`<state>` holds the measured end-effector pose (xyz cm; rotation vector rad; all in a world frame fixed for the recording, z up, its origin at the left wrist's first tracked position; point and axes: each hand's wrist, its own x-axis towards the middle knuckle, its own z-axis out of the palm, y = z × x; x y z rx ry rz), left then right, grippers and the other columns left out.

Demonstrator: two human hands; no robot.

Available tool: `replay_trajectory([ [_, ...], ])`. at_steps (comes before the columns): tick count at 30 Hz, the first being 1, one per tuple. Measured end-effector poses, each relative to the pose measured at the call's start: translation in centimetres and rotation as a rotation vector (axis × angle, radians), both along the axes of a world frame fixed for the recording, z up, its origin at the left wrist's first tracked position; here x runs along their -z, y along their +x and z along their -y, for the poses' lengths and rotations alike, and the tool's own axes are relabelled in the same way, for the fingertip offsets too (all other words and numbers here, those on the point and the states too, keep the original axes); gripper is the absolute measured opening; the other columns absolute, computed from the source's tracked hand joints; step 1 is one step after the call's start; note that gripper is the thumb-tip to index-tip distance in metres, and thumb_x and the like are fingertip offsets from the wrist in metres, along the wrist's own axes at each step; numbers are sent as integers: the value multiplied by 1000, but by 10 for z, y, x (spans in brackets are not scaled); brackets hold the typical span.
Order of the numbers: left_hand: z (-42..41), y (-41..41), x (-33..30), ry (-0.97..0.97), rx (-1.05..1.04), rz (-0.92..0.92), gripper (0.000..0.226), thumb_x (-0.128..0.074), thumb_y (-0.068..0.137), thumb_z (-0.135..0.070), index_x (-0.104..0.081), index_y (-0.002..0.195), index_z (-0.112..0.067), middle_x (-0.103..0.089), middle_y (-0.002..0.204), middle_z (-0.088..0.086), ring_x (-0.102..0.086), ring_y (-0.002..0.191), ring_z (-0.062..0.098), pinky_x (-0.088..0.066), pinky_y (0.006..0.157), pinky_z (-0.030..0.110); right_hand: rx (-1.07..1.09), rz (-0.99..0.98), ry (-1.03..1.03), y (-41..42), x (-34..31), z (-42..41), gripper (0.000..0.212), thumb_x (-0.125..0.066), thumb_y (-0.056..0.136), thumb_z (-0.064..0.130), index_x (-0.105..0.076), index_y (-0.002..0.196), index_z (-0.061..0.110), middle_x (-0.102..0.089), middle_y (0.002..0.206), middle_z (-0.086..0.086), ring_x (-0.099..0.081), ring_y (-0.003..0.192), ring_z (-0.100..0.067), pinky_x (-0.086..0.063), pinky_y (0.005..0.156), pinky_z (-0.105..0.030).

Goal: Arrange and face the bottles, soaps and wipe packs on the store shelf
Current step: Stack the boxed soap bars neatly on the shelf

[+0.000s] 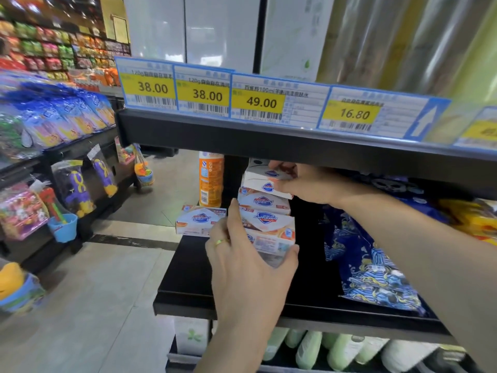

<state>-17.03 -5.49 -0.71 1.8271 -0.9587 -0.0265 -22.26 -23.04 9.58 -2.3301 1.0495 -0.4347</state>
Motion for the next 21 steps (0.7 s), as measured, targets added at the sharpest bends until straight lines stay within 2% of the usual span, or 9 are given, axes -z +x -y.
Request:
replay_trajectory([
  [2,4,-2,0,19,-26,15,120,-78,68,-70,-4,157,-37,-23,151,-5,-23,137,15,-51,103,41,-18,16,17,0,0,2,31,-66,98,16,-56,110,42,-56,140,-1,-53,128,-20,-43,114,-38],
  [4,7,-3,0,26,-44,18,121,-77,68,-72,-4,158,-35,-22,150,-4,-21,137,15,-50,106,42,-28,20,12,1,1,4,31,-68,97,14,-58,103,42,-56,137,2,-52,128,-17,-42,112,-33],
  [6,8,-3,0,39,-50,10,122,-76,68,-74,-3,158,-35,-22,151,-5,-20,137,15,-50,106,43,-38,2,-9,4,3,7,31,-67,96,13,-59,103,42,-56,135,4,-52,127,-14,-43,104,-25],
  [8,8,-4,-1,44,-38,10,123,-75,67,-76,-2,158,-36,-21,152,-6,-21,137,15,-50,106,42,-28,2,-12,7,3,10,29,-64,98,12,-59,115,35,-57,134,3,-53,124,-13,-42,91,-19],
  [11,4,0,2,52,16,-7,124,-75,68,-77,3,157,-40,-19,153,-7,-20,139,13,-47,108,38,33,-19,-33,14,5,18,33,-57,103,15,-58,134,27,-57,134,1,-54,123,-15,-42,94,-23],
  [13,0,6,5,51,56,-35,120,-76,70,-72,3,156,-43,-22,153,-10,-23,139,10,-45,107,36,86,-53,-53,23,7,27,34,-53,105,19,-56,139,22,-59,136,-3,-56,124,-21,-46,104,-32],
  [15,-3,13,8,37,93,-33,113,-78,75,-64,-1,156,-45,-30,150,-15,-30,134,6,-44,105,31,126,-73,-72,31,11,37,34,-50,105,20,-56,139,18,-61,136,-9,-58,122,-24,-47,107,-38],
  [19,-1,21,15,-8,114,-52,99,-81,78,-55,-21,155,-41,-43,141,-18,-38,128,4,-42,101,26,160,-14,-162,43,19,45,37,-51,104,19,-59,139,27,-62,135,-2,-60,118,-21,-51,96,-30],
  [21,0,24,17,-12,110,-77,94,-82,77,-54,-30,153,-39,-46,136,-18,-42,127,5,-44,100,25,203,-11,-180,47,23,47,35,-52,104,20,-60,138,23,-62,135,-3,-61,118,-22,-53,97,-31],
])
